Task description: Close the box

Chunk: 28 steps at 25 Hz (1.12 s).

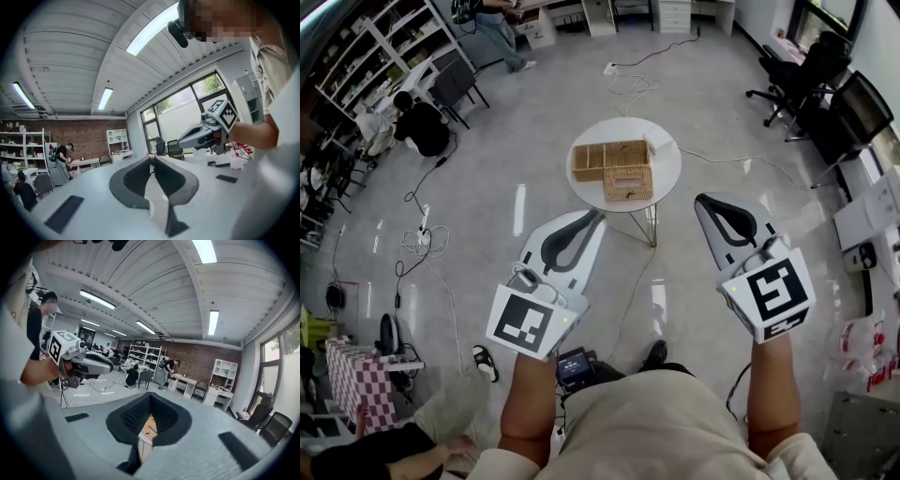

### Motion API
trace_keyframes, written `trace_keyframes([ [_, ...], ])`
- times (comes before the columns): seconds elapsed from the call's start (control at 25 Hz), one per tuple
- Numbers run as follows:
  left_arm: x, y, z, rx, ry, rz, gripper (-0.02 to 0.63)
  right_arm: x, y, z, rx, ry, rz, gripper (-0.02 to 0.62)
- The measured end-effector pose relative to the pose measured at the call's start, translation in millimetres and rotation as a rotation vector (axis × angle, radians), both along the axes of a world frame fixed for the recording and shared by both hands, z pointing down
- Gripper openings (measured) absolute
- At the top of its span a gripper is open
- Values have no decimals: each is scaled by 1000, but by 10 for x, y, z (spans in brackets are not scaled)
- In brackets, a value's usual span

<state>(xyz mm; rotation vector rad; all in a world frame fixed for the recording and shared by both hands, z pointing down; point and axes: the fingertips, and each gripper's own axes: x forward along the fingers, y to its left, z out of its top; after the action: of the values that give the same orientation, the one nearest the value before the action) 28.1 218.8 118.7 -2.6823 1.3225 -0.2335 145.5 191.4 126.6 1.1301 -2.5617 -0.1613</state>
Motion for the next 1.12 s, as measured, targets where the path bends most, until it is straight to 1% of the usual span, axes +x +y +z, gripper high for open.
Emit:
trace_keyframes([
  [0.24, 179, -171, 80, -11, -5, 8, 32, 137, -170, 94, -9, -4, -2, -8],
  [0.44, 180, -407, 130, -19, 5, 23, 32, 165, -347, 169, -26, 0, 22, -7],
  [0.8, 33, -1021, 107, -9, 23, 136, 32, 63, -810, 172, -28, 20, 137, -6],
  [0.96, -105, -1363, 80, -5, 33, 178, 32, -66, -1098, 156, -27, 23, 183, -7],
  [1.12, -312, -1718, 96, -21, 35, 208, 32, -269, -1402, 163, -36, 20, 219, -7],
])
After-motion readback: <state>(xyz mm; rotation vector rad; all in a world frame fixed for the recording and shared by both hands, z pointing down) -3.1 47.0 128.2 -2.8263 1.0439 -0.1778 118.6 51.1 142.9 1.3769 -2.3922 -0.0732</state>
